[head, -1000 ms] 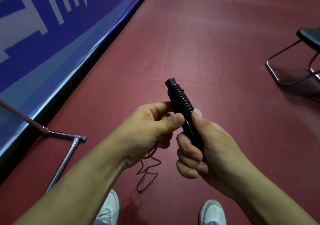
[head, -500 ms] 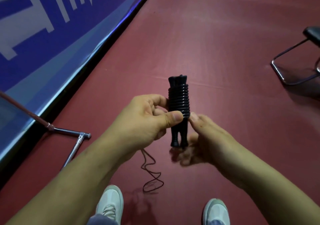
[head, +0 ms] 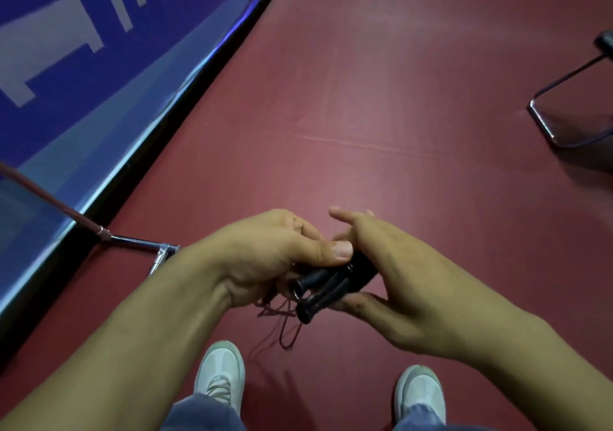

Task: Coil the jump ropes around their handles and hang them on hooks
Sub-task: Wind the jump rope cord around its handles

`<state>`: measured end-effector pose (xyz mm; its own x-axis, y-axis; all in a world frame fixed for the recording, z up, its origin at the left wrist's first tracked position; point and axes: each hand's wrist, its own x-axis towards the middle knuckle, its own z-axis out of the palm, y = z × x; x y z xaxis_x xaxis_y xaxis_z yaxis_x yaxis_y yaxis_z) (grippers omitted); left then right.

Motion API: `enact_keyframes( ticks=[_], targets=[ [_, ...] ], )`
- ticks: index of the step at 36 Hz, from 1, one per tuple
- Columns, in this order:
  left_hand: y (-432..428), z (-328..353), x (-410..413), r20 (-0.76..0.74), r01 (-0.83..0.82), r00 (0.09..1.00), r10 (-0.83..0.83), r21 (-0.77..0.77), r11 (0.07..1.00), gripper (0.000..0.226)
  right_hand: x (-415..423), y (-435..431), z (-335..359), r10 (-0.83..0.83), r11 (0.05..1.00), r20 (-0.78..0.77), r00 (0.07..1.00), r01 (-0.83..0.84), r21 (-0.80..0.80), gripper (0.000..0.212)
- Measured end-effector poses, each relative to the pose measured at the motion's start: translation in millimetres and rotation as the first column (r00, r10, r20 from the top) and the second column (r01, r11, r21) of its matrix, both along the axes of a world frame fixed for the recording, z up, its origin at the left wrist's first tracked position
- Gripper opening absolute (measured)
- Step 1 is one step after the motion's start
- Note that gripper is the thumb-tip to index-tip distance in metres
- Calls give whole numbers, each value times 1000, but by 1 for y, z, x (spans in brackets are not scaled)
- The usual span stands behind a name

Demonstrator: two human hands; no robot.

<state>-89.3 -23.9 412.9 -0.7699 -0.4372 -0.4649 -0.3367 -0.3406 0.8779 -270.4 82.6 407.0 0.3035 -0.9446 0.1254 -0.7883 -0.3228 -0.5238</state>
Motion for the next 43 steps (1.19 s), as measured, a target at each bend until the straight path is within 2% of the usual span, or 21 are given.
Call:
enact_keyframes(
  ticks=[5, 6, 8, 11, 14, 18, 21, 23, 26, 29, 31, 34, 37, 39, 43],
  targets=[
    [2, 1, 0, -74, -11, 997, 35, 304, 953, 37, 13, 8, -4, -87, 991, 97, 991, 96, -96, 30],
    [4, 4, -1, -93, -23, 994, 58, 338, 941, 34, 14, 7, -4, -127, 984, 131, 983, 141, -106, 29],
    [7, 9, -5, -144, -39, 986, 89, 320, 947, 29, 13, 4, -1, -199, 974, 291, 936, 222, -50, 27],
    [9, 10, -8, -214, -56, 973, 91, 166, 985, 35, 13, 1, 6, -291, 953, 559, 776, 285, 100, 17],
    [10, 8, -11, -168, -111, 980, 103, -41, 993, 31, 13, 0, 11, -409, 910, 679, 610, 324, 258, 9],
    [15, 7, -12, -40, -79, 997, 70, -329, 941, 30, 11, -2, 14, -533, 845, 744, 404, 295, 446, 24],
    [20, 9, -14, 108, 12, 992, 66, -598, 802, 35, 8, -4, 17, -626, 779, 746, 227, 198, 594, 28],
    [22, 11, -13, 138, 33, 987, 81, -672, 740, 34, 7, -5, 18, -661, 751, 735, 153, 127, 648, 31],
    [23, 13, -11, 162, 64, 984, 75, -715, 696, 29, 6, -5, 19, -670, 742, 738, 84, 32, 670, 41],
    [21, 13, -10, 173, 75, 982, 81, -739, 670, 28, 6, -5, 21, -659, 751, 746, 99, 37, 659, 42],
    [19, 12, -10, 156, 72, 985, 79, -775, 627, 30, 6, -6, 20, -656, 754, 741, 145, 69, 653, 31],
    [17, 8, -9, 141, 69, 985, 100, -853, 518, 26, 4, -7, 16, -661, 749, 712, 237, 154, 645, 25],
    [15, 1, -6, 147, 88, 980, 137, -926, 368, 24, 2, -8, 10, -666, 745, 663, 343, 268, 611, 15],
    [16, 1, -6, 210, 165, 967, 142, -947, 277, 30, 2, -9, 7, -665, 745, 626, 406, 318, 586, 12],
    [20, 6, -10, 466, 448, 871, 154, -883, 141, 34, -2, -10, 4, -653, 749, 537, 534, 354, 560, 13]
  ],
)
